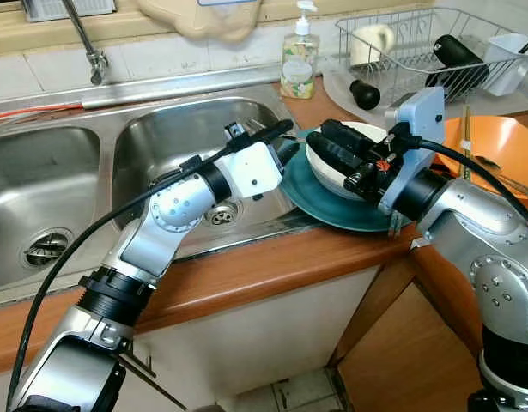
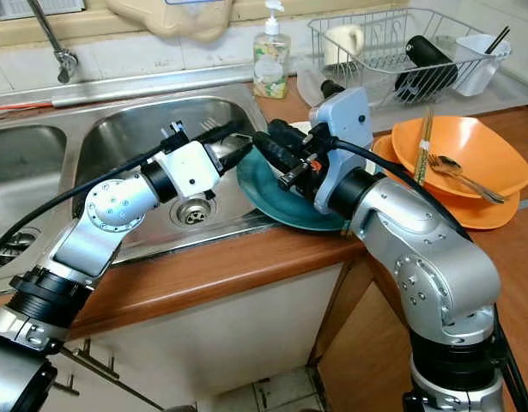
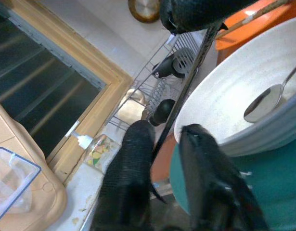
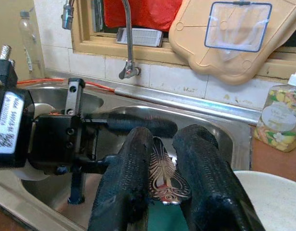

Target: Kitchen organization

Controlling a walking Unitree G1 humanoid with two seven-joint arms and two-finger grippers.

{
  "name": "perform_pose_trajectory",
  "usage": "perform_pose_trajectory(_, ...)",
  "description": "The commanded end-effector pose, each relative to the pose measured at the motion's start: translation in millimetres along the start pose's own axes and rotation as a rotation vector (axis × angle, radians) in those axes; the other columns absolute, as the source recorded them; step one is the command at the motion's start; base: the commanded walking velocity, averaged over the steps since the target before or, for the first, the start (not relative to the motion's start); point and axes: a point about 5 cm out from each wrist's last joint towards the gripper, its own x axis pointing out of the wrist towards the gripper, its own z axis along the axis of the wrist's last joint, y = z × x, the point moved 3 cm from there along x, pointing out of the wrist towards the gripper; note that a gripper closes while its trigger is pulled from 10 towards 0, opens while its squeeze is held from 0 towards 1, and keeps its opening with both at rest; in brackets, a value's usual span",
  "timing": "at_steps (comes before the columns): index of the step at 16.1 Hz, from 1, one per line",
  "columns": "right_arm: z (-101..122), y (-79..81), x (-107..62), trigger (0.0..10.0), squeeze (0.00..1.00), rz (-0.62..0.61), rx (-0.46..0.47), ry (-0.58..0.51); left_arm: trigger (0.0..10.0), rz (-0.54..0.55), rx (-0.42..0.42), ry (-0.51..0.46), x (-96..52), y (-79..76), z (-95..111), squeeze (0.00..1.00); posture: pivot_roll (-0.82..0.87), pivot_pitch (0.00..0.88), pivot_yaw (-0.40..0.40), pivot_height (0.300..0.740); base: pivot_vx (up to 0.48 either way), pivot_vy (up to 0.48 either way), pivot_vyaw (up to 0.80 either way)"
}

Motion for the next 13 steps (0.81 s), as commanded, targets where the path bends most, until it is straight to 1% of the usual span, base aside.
perform_pose_trajectory(1, 0.4, 5.8, 0.7, 0.0, 0.0, 0.02, -0.004, 0.003, 0.0, -0.007, 0.035, -0.009, 2.6, 0.8, 2.3, 0.0, -0.09, 0.0, 0.046, 0.74, 0.0, 0.0, 0.0)
perform_pose_trajectory(9, -4.1, 8.3, 1.2, 0.0, 0.0, 0.019, -0.01, 0.02, 0.0, -0.015, 0.08, -0.018, 1.5, -1.7, 1.4, 0.0, -0.08, 0.0, 0.045, 0.74, 0.0, 0.0, 0.0)
perform_pose_trajectory(10, -3.8, 6.7, 1.6, 10.0, 0.0, 0.002, -0.017, 0.019, 0.0, -0.016, 0.089, -0.019, 1.4, -1.0, 1.4, 0.0, -0.08, 0.0, 0.045, 0.74, 0.0, 0.0, 0.0)
perform_pose_trajectory(11, -3.2, 5.6, 2.2, 10.0, 1.0, -0.008, 0.013, 0.007, 0.0, -0.012, 0.101, -0.012, 0.6, 1.2, -0.1, 0.0, -0.08, 0.0, 0.045, 0.74, 0.0, 0.0, 0.0)
perform_pose_trajectory(12, -2.4, 5.7, 2.5, 10.0, 1.0, -0.006, 0.024, -0.001, 0.0, -0.006, 0.11, -0.003, -0.2, 3.2, -1.9, 0.0, -0.08, 0.0, 0.045, 0.74, 0.0, 0.0, 0.0)
perform_pose_trajectory(13, -1.1, 3.9, 2.5, 10.0, 1.0, -0.027, -0.011, -0.002, 0.0, 0.003, 0.117, 0.015, -1.7, 6.4, -5.7, 0.0, -0.08, 0.0, 0.044, 0.74, 0.0, 0.0, 0.0)
